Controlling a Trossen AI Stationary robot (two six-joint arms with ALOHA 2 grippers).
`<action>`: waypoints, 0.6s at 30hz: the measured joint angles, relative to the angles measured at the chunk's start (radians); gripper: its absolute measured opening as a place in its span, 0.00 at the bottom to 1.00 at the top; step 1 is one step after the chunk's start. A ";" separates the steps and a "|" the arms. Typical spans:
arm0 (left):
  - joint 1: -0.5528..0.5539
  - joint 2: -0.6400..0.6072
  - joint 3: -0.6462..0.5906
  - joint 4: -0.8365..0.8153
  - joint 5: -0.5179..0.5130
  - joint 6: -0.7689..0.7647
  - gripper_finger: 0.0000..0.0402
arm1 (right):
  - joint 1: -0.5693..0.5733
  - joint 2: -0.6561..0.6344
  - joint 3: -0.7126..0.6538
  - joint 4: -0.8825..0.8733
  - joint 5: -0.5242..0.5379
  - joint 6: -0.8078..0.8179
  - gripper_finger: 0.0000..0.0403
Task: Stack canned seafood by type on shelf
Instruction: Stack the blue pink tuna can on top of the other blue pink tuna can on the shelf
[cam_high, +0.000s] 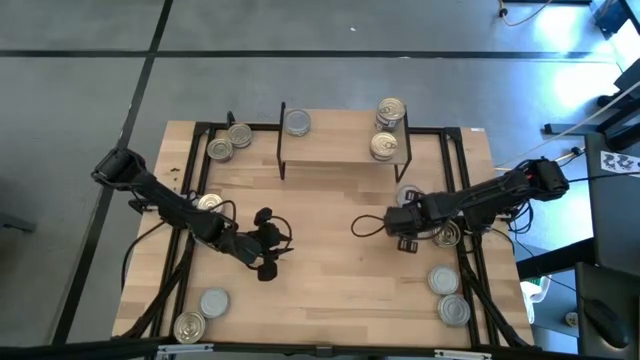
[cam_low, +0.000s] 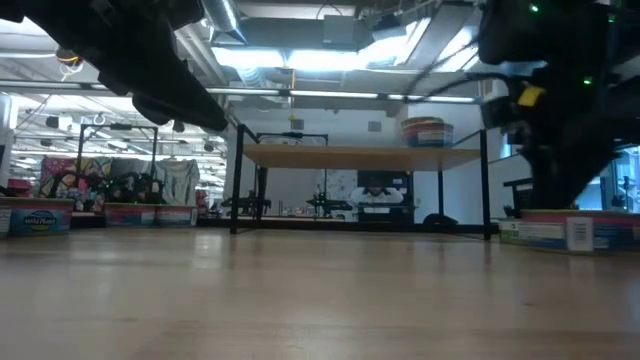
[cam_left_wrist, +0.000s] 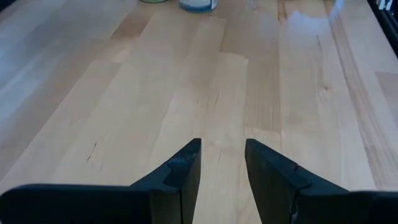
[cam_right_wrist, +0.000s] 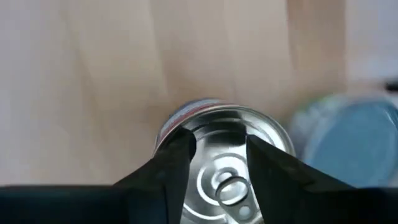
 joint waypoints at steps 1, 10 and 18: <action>0.000 0.000 0.000 0.000 0.000 0.000 0.31 | 0.000 0.001 0.000 0.036 -0.005 -0.014 0.39; 0.000 0.000 0.000 0.000 0.000 -0.015 0.31 | -0.010 0.140 0.005 0.353 -0.017 -0.113 0.39; 0.000 0.000 0.000 0.000 0.000 -0.014 0.31 | -0.012 0.268 0.004 0.707 -0.024 -0.151 0.39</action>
